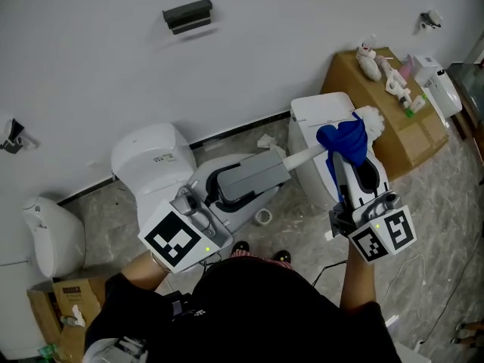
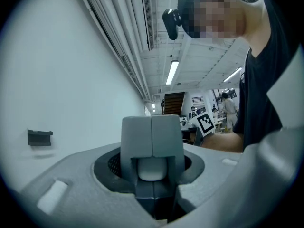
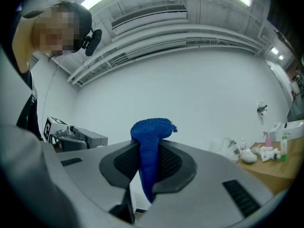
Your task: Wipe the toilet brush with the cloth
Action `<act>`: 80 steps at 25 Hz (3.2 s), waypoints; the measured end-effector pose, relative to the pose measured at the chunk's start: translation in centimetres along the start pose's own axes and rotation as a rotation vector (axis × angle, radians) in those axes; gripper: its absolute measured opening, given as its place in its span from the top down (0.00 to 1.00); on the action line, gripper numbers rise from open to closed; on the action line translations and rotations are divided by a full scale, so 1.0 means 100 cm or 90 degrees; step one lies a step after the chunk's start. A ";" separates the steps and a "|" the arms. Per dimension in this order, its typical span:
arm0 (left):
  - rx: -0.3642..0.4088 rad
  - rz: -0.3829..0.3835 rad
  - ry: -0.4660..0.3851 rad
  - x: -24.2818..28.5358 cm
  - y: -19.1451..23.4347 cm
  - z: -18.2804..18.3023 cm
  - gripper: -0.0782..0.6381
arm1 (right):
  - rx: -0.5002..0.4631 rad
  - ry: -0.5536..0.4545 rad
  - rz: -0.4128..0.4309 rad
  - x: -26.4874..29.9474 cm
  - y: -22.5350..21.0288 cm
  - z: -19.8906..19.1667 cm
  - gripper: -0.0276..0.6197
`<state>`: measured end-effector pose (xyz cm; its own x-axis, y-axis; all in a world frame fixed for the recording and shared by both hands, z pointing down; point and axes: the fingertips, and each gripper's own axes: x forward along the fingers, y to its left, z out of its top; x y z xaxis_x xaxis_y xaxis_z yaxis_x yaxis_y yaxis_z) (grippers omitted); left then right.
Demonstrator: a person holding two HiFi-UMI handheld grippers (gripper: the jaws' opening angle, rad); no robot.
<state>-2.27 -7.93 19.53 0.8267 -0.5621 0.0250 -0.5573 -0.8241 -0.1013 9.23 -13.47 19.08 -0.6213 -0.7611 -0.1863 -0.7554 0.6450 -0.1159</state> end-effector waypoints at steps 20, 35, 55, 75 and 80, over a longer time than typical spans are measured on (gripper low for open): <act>0.033 -0.013 0.026 0.004 0.008 0.003 0.65 | 0.017 -0.003 0.049 -0.002 0.015 -0.009 0.84; 0.012 0.058 0.032 -0.032 0.045 -0.009 0.65 | 0.019 0.014 0.106 0.008 0.058 -0.017 0.84; 0.008 0.057 0.045 -0.029 0.050 -0.020 0.65 | 0.032 0.046 0.107 0.003 0.052 -0.037 0.84; -0.013 0.048 0.045 -0.029 0.049 -0.020 0.65 | 0.025 0.069 0.094 0.008 0.057 -0.037 0.84; -0.023 0.043 0.053 -0.028 0.046 -0.024 0.65 | 0.032 0.072 0.092 0.009 0.057 -0.037 0.84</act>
<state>-7.32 -10.34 21.33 0.7784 -0.6193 0.1027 -0.6156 -0.7851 -0.0689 3.65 -10.73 21.84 -0.7446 -0.6608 -0.0945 -0.6465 0.7491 -0.1443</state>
